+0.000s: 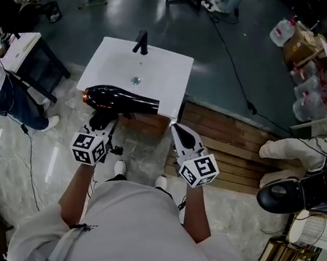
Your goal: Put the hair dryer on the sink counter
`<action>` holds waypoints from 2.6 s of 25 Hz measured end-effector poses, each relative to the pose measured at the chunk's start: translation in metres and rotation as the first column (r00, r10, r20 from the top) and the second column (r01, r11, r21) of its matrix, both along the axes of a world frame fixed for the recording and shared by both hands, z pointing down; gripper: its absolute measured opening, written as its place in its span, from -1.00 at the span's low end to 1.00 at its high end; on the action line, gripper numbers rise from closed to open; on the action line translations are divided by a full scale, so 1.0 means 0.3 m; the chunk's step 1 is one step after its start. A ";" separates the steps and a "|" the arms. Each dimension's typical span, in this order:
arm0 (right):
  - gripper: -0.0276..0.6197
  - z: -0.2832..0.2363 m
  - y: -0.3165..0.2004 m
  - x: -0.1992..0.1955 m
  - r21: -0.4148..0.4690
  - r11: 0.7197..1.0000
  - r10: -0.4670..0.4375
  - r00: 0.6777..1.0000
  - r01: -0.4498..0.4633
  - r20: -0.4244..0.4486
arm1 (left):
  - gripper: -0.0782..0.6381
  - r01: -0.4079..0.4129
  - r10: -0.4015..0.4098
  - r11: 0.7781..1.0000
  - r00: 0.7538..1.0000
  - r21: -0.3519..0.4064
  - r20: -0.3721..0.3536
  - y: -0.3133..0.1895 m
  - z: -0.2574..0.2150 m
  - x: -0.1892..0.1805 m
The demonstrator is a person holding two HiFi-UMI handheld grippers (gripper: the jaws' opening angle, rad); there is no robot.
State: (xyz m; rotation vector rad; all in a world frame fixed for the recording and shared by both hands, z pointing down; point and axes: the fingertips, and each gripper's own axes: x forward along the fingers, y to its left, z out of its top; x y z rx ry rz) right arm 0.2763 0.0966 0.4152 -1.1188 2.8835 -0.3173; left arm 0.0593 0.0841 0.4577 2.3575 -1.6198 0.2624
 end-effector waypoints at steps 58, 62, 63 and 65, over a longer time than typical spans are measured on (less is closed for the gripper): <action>-0.89 0.004 -0.147 -0.782 -0.006 1.000 0.017 0.995 -0.017 -0.095 | -0.28 -0.028 0.027 1.000 0.996 -0.010 -0.089 -0.136 0.076 -0.765; -0.89 0.018 -0.144 -0.821 -0.014 1.000 -0.006 0.996 0.004 -0.093 | -0.28 -0.008 0.007 1.000 0.996 -0.015 -0.083 -0.130 0.086 -0.806; -0.89 0.022 -0.141 -0.827 -0.018 1.000 -0.010 0.996 0.009 -0.093 | -0.28 -0.004 0.002 1.000 0.997 -0.015 -0.082 -0.126 0.086 -0.815; -0.89 0.029 -0.135 -0.839 -0.024 1.000 -0.018 0.995 0.016 -0.096 | -0.28 0.006 -0.008 1.000 0.997 -0.016 -0.081 -0.115 0.088 -0.834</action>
